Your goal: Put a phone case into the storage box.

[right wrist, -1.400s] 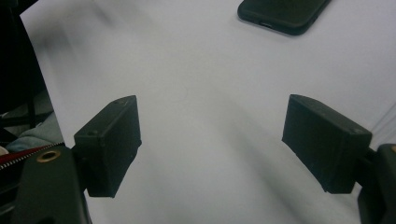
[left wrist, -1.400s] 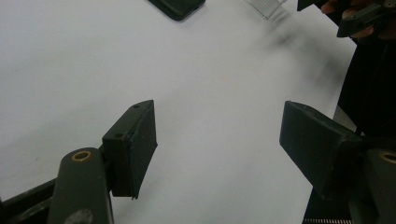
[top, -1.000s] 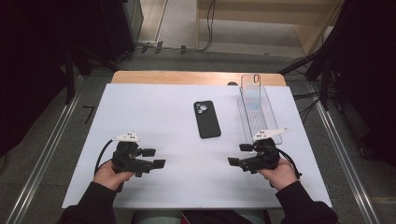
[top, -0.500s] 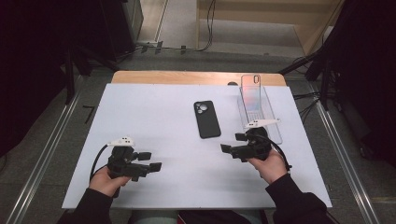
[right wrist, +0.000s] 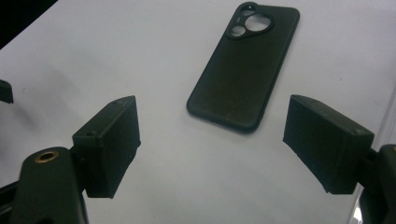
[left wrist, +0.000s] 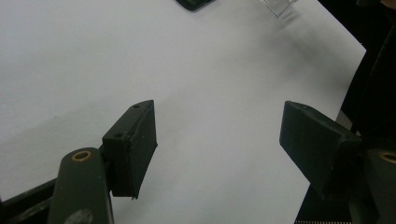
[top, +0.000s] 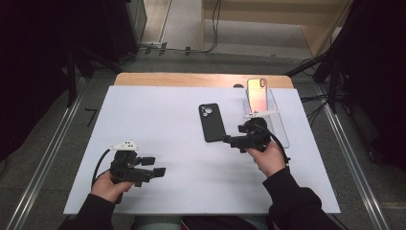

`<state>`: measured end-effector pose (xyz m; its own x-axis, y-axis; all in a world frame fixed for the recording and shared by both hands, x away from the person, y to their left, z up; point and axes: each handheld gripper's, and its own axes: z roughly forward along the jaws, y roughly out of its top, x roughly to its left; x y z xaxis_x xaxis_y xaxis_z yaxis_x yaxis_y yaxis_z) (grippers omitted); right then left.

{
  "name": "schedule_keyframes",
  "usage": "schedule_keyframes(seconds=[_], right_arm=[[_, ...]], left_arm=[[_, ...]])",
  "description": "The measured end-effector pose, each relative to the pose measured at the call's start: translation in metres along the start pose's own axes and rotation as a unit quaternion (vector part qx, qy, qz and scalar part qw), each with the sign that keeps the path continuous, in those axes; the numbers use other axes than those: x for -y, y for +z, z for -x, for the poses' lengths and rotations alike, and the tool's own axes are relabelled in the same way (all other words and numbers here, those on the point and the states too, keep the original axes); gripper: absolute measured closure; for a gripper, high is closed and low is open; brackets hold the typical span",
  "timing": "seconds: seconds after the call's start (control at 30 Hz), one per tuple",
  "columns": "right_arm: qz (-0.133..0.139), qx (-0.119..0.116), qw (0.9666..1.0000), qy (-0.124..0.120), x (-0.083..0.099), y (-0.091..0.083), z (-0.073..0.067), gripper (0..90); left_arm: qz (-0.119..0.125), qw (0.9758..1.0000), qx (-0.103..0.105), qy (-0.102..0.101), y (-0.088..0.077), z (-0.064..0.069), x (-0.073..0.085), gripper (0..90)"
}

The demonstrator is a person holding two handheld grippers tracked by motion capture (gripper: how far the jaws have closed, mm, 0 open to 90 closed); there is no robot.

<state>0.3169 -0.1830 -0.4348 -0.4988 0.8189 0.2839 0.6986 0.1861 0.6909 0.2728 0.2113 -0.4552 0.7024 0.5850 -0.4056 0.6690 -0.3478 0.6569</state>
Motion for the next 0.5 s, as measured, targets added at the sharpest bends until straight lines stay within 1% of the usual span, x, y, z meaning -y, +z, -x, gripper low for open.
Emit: schedule_keyframes(seconds=[0.3, 0.4, 0.5], right_arm=[[0.015, 0.014, 0.9998, 0.006, -0.021, 0.011, 0.006, 16.0], [0.009, 0.02, 0.9998, 0.002, -0.028, 0.017, 0.01, 16.0], [0.013, 0.025, 0.9996, 0.003, -0.035, 0.022, 0.012, 16.0]], left_arm=[[-0.002, 1.0, 0.0, 0.0, 0.0, -0.001, 0.0, 27.3], [-0.001, 1.0, 0.0, -0.001, 0.0, -0.001, 0.0, 27.3], [0.0, 1.0, 0.001, -0.002, 0.001, -0.002, -0.001, 27.3]])
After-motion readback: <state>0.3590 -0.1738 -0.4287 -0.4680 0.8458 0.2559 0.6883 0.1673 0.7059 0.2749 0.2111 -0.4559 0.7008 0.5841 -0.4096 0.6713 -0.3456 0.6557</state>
